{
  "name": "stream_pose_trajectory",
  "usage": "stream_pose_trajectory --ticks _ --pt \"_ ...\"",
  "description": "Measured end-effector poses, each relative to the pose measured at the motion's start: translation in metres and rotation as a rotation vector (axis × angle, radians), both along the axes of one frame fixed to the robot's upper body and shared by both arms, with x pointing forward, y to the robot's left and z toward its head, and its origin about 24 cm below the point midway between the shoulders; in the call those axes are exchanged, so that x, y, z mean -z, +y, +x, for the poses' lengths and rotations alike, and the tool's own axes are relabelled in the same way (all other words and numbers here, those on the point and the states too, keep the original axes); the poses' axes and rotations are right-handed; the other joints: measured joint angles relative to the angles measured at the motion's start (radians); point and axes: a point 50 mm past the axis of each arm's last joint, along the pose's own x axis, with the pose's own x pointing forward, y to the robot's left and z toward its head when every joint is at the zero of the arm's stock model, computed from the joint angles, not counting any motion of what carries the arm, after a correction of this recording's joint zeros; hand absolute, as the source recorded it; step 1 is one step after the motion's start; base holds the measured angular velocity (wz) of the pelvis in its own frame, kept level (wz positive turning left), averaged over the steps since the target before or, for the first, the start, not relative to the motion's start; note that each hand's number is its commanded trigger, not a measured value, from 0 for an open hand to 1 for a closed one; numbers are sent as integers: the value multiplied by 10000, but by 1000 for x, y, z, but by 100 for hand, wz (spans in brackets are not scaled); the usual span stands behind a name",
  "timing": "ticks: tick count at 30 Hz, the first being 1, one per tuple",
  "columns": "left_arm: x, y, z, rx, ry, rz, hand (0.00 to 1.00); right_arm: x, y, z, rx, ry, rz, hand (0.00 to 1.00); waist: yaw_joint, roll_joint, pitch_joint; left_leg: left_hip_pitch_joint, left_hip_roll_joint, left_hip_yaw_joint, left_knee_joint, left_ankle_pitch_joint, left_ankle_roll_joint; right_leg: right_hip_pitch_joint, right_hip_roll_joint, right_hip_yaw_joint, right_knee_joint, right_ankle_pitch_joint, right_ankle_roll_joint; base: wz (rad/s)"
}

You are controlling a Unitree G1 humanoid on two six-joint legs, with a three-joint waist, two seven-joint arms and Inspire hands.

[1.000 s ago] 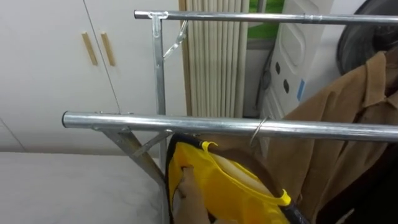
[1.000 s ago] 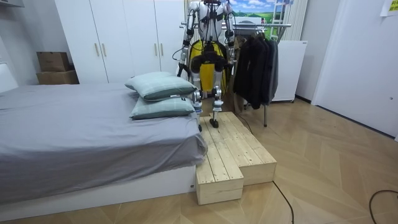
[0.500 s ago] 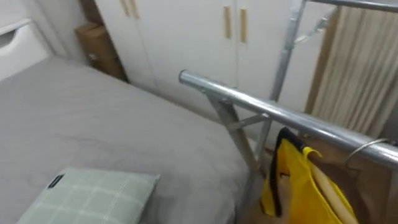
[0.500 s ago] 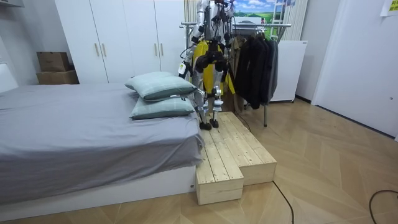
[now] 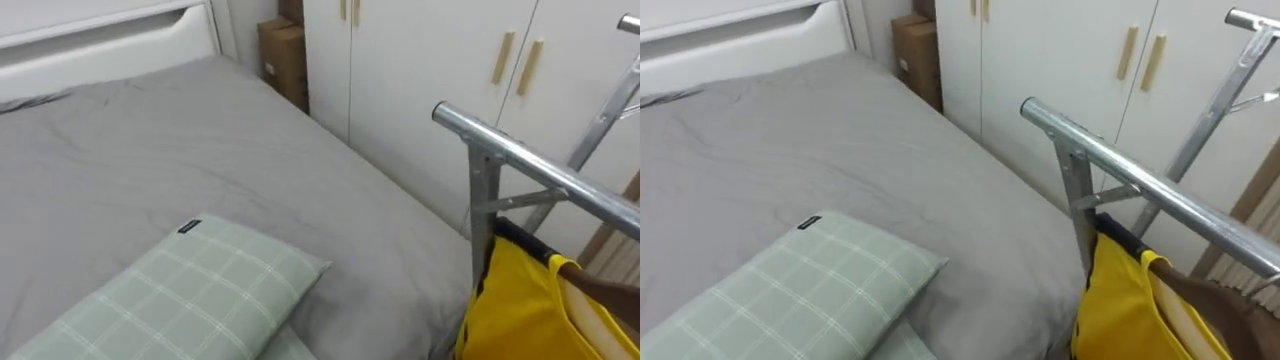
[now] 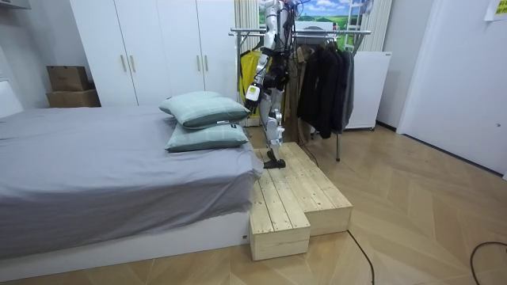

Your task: Hang clothes

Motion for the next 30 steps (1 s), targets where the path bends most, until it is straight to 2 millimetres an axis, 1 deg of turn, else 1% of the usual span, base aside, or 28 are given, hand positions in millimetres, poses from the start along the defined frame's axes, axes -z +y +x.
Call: stream_pose_trajectory --ticks 2,3,4,5,6,7,8,9,10,11,12,13,14,15,16,17,18,19,21,22,23,24,27,28,30 --pt "0 -1 -1 0 43 -34 0 1 0 -5 509 82 45 0 -211 35 30 -5 -206 -701 11 66 179 241 -20 1041 -61 32 54 91" --pt "1 -1 0 13 38 -47 0 1 0 -7 600 112 22 0 -264 46 31 -40 -256 -872 29 61 215 288 -24 1316 -61 49 84 97" --pt "1 -2 -1 42 49 -58 0 2 1 -8 725 116 11 0 -373 33 33 -109 -360 -1297 90 67 277 400 -33 1845 -71 94 174 102" --pt "1 -3 1 52 13 -65 0 2 2 -7 758 102 -17 0 -397 55 41 -242 -460 -1644 202 75 358 453 -42 2255 -80 102 201 97" --pt "1 -3 2 57 -7 -69 0 2 2 -8 771 135 -42 0 -393 33 38 -301 -526 -1808 241 83 398 475 -61 2400 -94 103 233 85" --pt "1 -3 3 59 -37 -81 0 2 2 -8 793 155 -105 0 -401 33 48 -422 -651 -2110 338 107 468 567 -78 2623 -213 106 273 73" --pt "1 -4 3 49 -40 -105 0 2 1 -10 927 190 -170 0 -379 33 49 -489 -802 -2417 345 128 544 640 -20 2925 -333 101 346 71" --pt "1 -4 3 16 -23 -125 0 2 0 -11 944 222 -223 0 -382 25 55 -505 -882 -2556 343 157 590 706 -1 3142 -439 121 382 65" --pt "1 -4 1 -25 36 -137 0 2 0 -11 969 244 -310 0 -362 34 53 -545 -1001 -2792 346 195 655 822 14 3535 -614 161 450 67" --pt "2 -4 -1 -66 135 -133 0 2 0 -13 1020 271 -346 0 -350 22 60 -587 -1128 -3070 354 246 716 897 10 3751 -672 177 477 64" --pt "2 -4 -3 -82 197 -137 0 2 0 -14 1051 290 -346 0 -351 25 61 -595 -1178 -3193 363 264 739 928 12 3866 -685 191 501 61" --pt "2 -4 -7 -112 302 -131 0 2 0 -14 1074 325 -387 0 -348 17 61 -615 -1271 -3389 393 281 780 982 9 4118 -691 198 513 57" --pt "3 -4 -12 -138 410 -139 0 2 0 -15 1083 344 -425 0 -353 12 65 -625 -1345 -3616 444 289 808 1059 15 4299 -708 212 536 57" --pt "3 -4 -14 -148 468 -136 0 2 0 -16 1081 362 -441 0 -367 1 69 -629 -1396 -3748 490 289 822 1104 18 4439 -729 212 538 60" --pt "3 -4 -19 -166 620 -141 0 2 0 -17 1104 435 -526 0 -359 -15 75 -646 -1473 -3961 582 252 892 1146 35 4749 -746 200 558 58" --pt "3 -4 -23 -154 772 -125 0 2 -1 -17 1074 513 -584 0 -339 -15 75 -688 -1520 -4169 665 251 892 1174 76 5107 -744 200 560 55" --pt "3 -3 -25 -132 840 -112 0 2 0 -17 1036 522 -598 0 -321 -23 74 -727 -1554 -4268 703 251 892 1169 93 5288 -748 201 562 48" --pt "4 -3 -29 -39 1045 -75 0 2 0 -17 930 547 -625 0 -300 -52 84 -742 -1608 -4402 717 273 919 1154 111 5573 -769 200 564 36" --pt "4 -4 -37 64 1420 -39 0 2 0 -15 847 531 -649 0 -222 -59 90 -761 -1620 -4475 734 299 903 1170 135 5651 -783 219 594 15" --pt "4 -4 -42 52 1620 -39 0 2 0 -16 824 546 -660 0 -81 -61 94 -764 -1612 -4462 759 296 897 1225 155 5661 -852 224 599 0" --pt "4 -4 -46 9 1791 -49 0 3 0 -18 817 633 -645 0 -34 -69 100 -846 -1621 -4516 839 260 878 1300 171 5617 -990 221 604 6" --pt "4 -4 -47 -8 1855 -57 0 3 0 -18 812 672 -625 0 -26 -61 96 -914 -1623 -4571 897 247 867 1303 185 5592 -1047 218 608 17" --pt "5 -7 -50 96 2129 -81 0 3 1 -15 719 697 -523 0 -4 -83 100 -1164 -1656 -4647 1084 237 828 1281 198 5553 -1298 148 710 13" --pt "5 -8 -51 128 2202 -106 0 3 2 -13 488 670 -439 0 5 -137 86 -1246 -1693 -4640 1140 245 807 1285 188 5544 -1379 66 720 6" --pt "6 -11 -50 297 2225 -139 0 3 3 -13 324 676 -291 0 9 -142 93 -1277 -1729 -4643 1217 261 805 1304 219 5518 -1455 -5 676 9"
